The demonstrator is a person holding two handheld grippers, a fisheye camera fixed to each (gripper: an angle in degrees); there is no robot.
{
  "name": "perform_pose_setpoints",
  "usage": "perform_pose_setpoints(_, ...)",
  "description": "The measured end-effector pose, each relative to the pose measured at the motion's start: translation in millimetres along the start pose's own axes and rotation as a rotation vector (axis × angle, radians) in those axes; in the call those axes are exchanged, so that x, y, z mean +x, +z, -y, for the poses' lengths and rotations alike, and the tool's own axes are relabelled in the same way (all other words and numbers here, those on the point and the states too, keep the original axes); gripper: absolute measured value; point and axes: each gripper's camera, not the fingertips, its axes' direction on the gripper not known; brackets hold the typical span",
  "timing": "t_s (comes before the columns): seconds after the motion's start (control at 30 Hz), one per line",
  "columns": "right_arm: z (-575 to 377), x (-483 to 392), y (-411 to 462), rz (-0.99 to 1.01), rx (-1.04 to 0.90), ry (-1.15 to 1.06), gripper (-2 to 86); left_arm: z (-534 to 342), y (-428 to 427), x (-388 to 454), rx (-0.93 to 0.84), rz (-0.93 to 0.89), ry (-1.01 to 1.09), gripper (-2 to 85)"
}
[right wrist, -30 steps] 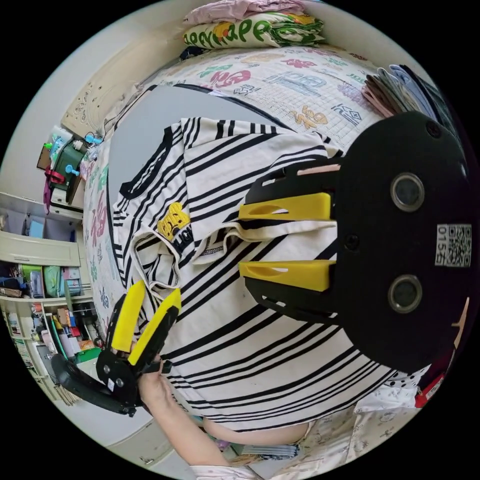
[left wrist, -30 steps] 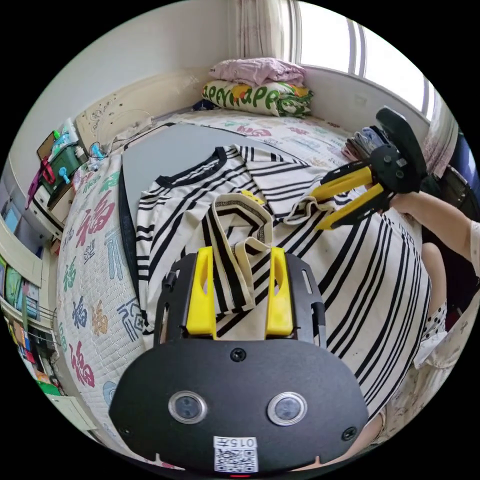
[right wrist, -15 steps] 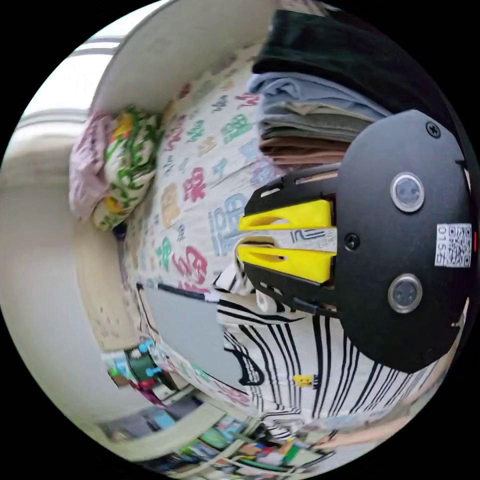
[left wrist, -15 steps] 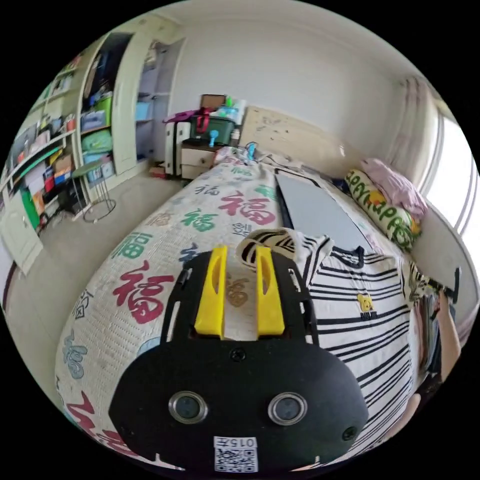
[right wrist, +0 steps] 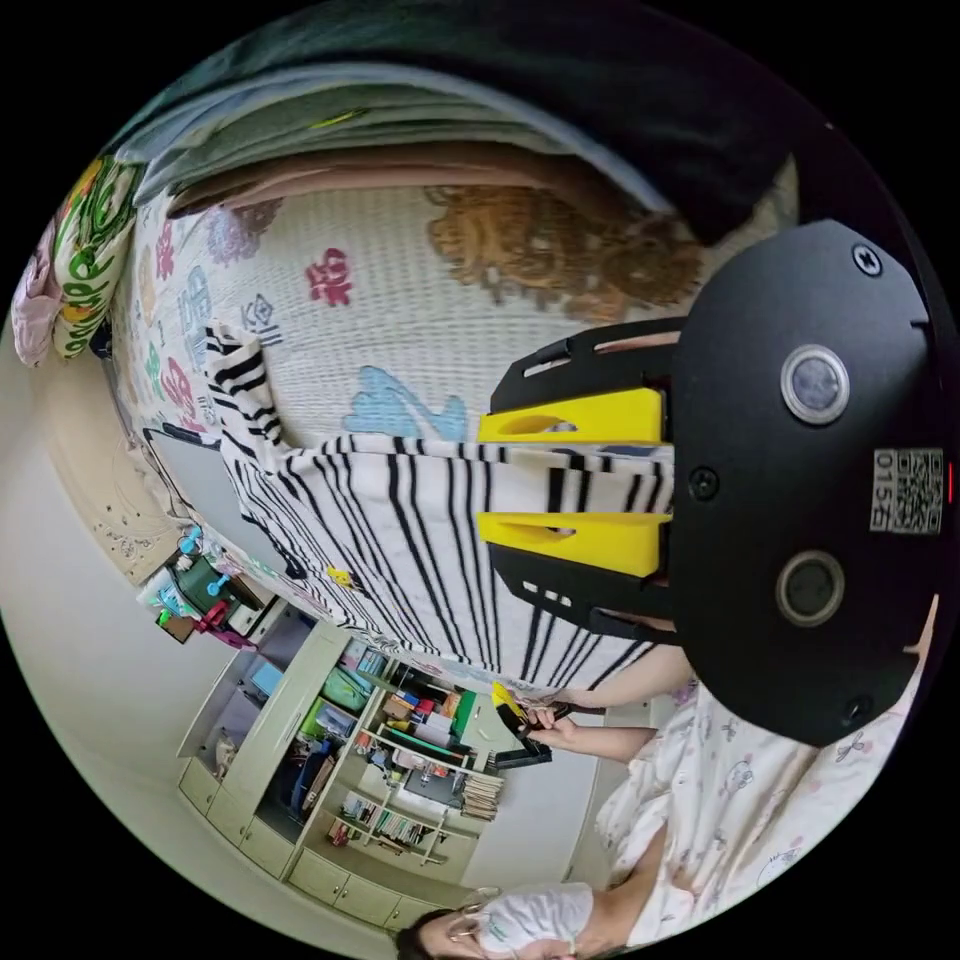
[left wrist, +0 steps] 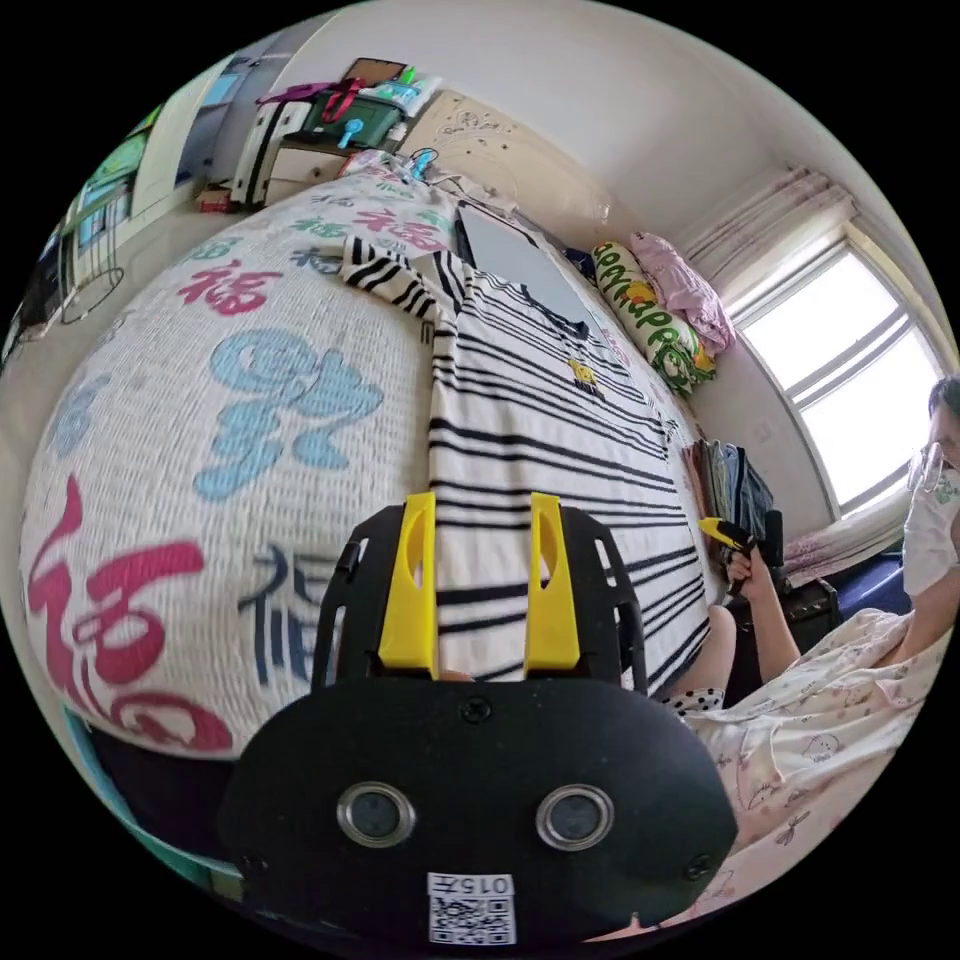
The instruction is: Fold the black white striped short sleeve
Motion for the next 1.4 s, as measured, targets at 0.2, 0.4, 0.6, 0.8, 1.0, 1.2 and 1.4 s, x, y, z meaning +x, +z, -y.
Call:
perform_pose_setpoints(0.2,-75,12,-37,0.012,0.006,0.099,12.0,-106,-30,-10,-0.025,0.081,-0.071,15.1)
perform_pose_setpoints(0.4,-100,19,-29,-0.064,-0.066,0.097,13.6,-138,-29,-17,-0.079,0.09,-0.076,14.6)
perform_pose_setpoints(0.6,-108,14,-23,-0.057,-0.136,0.048,12.3,-156,-26,-17,-0.152,0.057,-0.063,12.8)
perform_pose_setpoints(0.8,-121,33,-15,-0.04,-0.111,0.095,7.1,-166,-27,-25,-0.168,-0.026,-0.062,5.9)
perform_pose_setpoints(1.0,-137,33,-11,-0.037,-0.069,0.067,0.9,-186,-61,-20,-0.055,-0.073,-0.053,0.9)
perform_pose_setpoints(1.2,-156,22,5,-0.153,-0.064,0.029,0.0,-190,-79,7,-0.045,0.026,-0.026,-0.2)
perform_pose_setpoints(1.4,-154,6,58,-0.281,-0.172,-0.027,-0.1,-170,-61,18,-0.168,0.102,-0.043,-0.4)
